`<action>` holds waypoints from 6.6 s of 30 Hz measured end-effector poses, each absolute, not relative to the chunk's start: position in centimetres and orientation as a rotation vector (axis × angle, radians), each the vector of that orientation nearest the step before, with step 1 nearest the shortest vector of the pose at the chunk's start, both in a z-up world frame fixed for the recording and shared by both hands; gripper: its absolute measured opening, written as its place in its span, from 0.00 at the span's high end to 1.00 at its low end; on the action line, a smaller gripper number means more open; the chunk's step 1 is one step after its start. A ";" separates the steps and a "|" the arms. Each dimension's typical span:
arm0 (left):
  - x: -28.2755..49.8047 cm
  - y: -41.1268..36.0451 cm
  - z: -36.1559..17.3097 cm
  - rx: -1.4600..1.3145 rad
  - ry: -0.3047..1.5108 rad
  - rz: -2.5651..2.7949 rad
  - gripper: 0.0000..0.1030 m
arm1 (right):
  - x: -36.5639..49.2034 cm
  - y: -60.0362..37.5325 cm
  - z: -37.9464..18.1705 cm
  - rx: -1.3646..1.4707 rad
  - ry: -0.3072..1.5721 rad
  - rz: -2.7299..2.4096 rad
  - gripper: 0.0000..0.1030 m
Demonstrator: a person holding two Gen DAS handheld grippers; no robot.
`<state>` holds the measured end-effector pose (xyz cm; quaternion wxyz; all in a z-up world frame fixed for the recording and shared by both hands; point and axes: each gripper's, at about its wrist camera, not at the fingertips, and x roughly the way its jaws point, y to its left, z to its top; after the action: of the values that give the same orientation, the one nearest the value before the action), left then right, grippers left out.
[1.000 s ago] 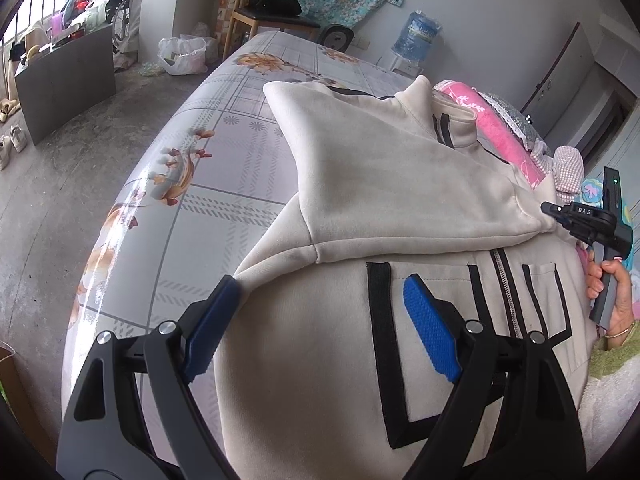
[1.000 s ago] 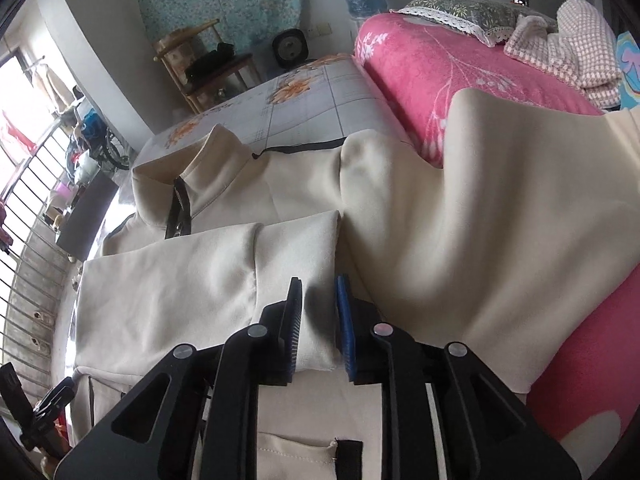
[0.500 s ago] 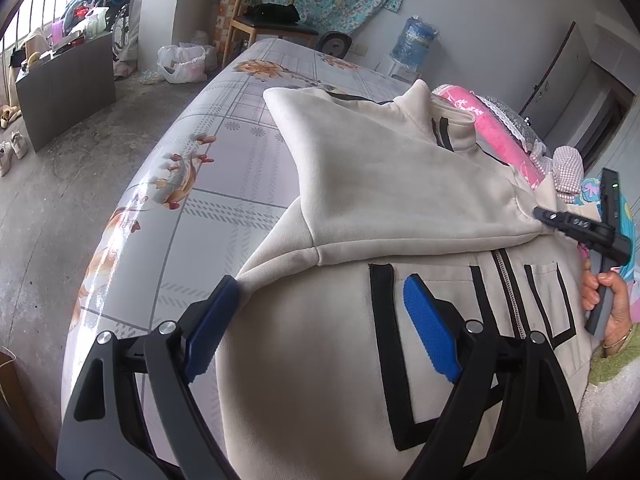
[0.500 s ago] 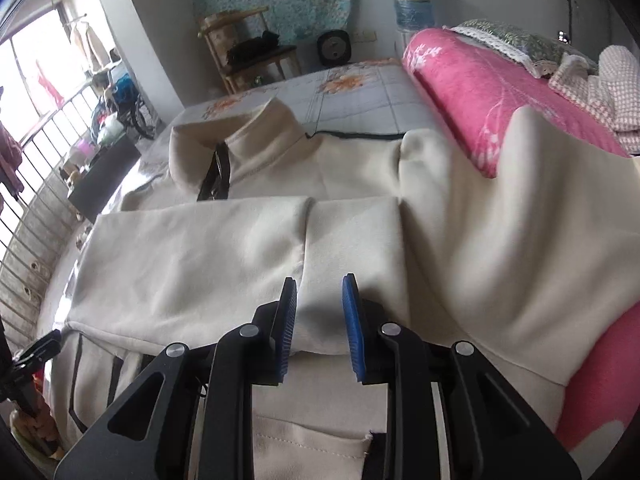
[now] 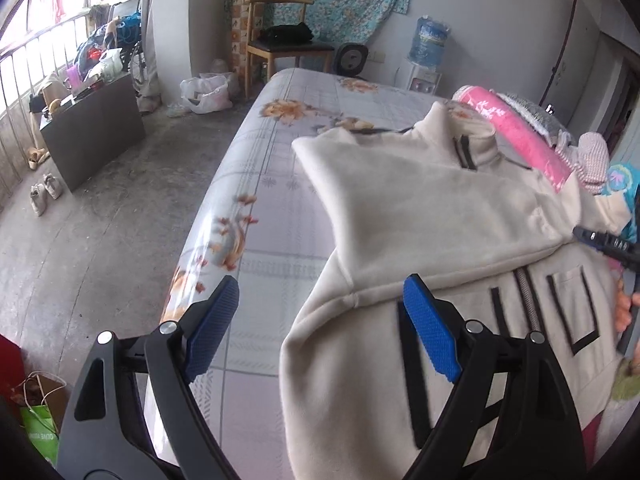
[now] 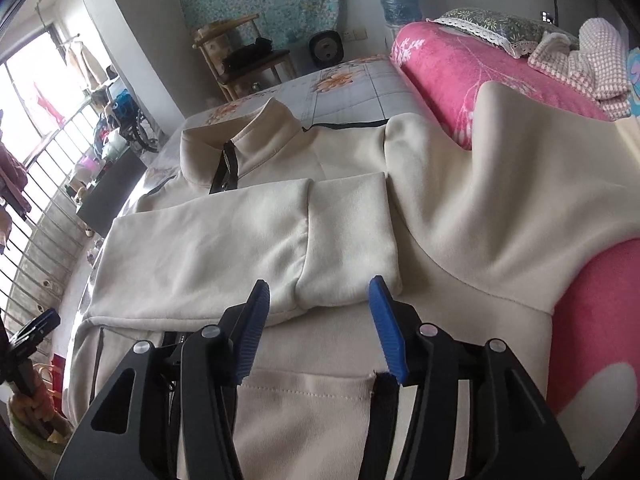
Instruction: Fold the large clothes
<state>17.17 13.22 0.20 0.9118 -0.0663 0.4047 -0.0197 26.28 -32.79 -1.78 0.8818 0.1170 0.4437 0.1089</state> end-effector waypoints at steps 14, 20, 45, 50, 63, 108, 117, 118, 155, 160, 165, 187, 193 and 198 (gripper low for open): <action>30.5 7.0 0.2 -0.089 0.891 -0.157 0.22 | 32.5 -29.2 -2.8 0.186 0.942 0.254 0.51; 36.2 8.1 -4.7 -0.066 1.024 0.002 0.22 | 34.7 -28.8 -4.8 0.114 0.932 0.235 0.51; 26.4 0.0 -5.4 0.086 0.999 -0.088 0.18 | 27.9 -23.5 -2.8 -0.145 0.936 0.147 0.40; 26.3 0.5 -5.6 0.069 0.979 -0.077 0.11 | 27.9 -23.3 -4.7 -0.161 0.967 0.091 0.31; 26.2 0.6 -5.7 0.058 0.974 -0.069 0.08 | 26.8 -25.9 -5.4 -0.012 1.053 -0.006 0.11; 26.3 0.6 -5.8 0.051 0.965 -0.061 0.07 | 24.2 -30.9 -1.2 0.109 0.966 -0.035 0.06; 26.3 0.6 -5.8 0.051 0.965 -0.062 0.07 | 21.6 -48.3 0.6 0.364 0.862 -0.356 0.17; 26.3 0.6 -5.8 0.051 0.964 -0.062 0.07 | 21.4 -50.1 0.4 0.403 0.849 -0.385 0.18; 26.4 0.5 -5.8 0.049 0.960 -0.053 0.07 | 29.0 -60.2 3.2 0.572 0.512 -0.579 0.92; 26.5 0.5 -5.8 0.049 0.959 -0.055 0.07 | 29.8 -56.2 8.4 0.468 0.465 -0.500 0.92; 26.5 0.4 -5.7 0.049 0.959 -0.056 0.07 | 29.1 -51.7 13.1 0.351 0.430 -0.411 0.92; 26.6 0.4 -5.7 0.049 0.957 -0.055 0.07 | 27.2 -20.8 3.5 -0.032 0.818 0.296 0.53; 26.5 0.4 -5.8 0.048 0.957 -0.055 0.07 | 25.0 -23.2 -0.2 0.121 0.948 0.330 0.46; 26.2 1.1 -5.4 -0.014 0.939 -0.090 0.07 | 23.4 -26.2 0.0 0.221 0.916 0.289 0.46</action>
<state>26.24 1.09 -5.39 0.8908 -0.0069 0.4523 -0.0434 23.38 -26.18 -0.03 0.8809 0.1060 0.4399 0.1387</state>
